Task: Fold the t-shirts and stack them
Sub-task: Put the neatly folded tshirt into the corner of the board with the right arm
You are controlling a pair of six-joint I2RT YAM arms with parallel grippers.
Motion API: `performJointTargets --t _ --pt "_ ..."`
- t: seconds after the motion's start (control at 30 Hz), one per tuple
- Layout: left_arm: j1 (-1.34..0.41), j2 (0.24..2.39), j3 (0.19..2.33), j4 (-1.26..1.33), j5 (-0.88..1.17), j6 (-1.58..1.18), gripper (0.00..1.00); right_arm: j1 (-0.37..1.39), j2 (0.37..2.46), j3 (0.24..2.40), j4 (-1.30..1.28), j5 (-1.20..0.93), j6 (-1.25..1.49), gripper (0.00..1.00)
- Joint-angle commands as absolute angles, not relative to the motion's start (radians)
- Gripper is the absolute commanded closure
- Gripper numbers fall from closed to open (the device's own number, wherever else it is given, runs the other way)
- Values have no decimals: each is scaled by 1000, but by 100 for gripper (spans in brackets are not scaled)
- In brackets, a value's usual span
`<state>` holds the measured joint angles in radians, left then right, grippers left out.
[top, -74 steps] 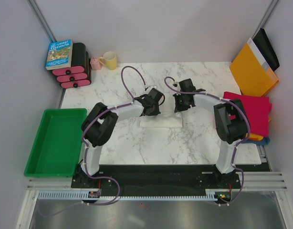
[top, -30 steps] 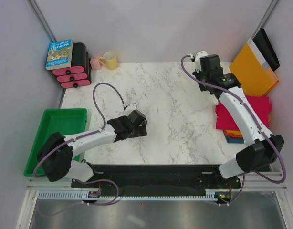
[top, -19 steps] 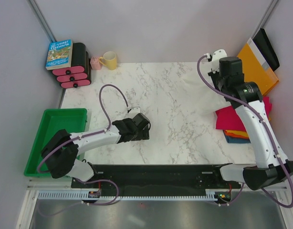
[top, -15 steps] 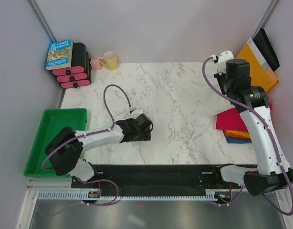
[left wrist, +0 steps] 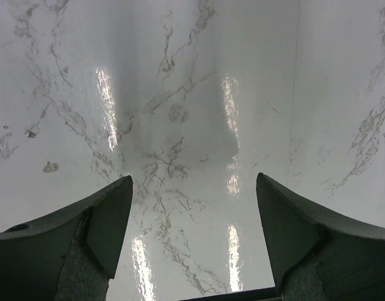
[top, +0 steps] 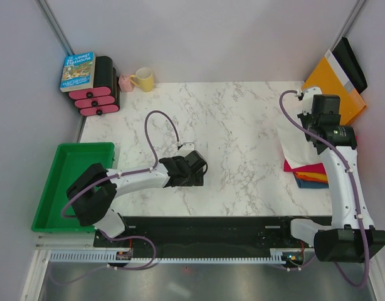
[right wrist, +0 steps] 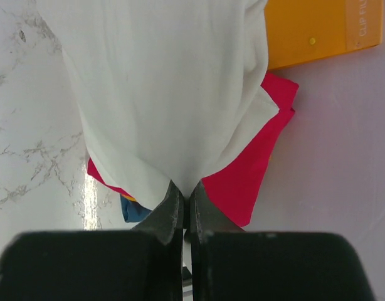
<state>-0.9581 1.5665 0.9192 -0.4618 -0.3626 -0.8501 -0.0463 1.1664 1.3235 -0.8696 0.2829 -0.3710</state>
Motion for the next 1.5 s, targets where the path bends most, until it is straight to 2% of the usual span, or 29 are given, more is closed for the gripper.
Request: performJointTargets --t 0.0,0.4,0.8,1.47 --pt "-968 1574 945 -445 -377 -882 14 -86 1137 1276 -796 235 -357 100" --pt "-966 1588 948 -443 -379 -865 14 -319 1155 1151 -692 134 -347 100" --pt "-968 1641 1006 -445 -359 -845 14 -580 1276 1147 -597 3 -376 100" --pt "-985 1667 1025 -457 -344 -861 14 -643 1548 1289 -442 -29 -345 100"
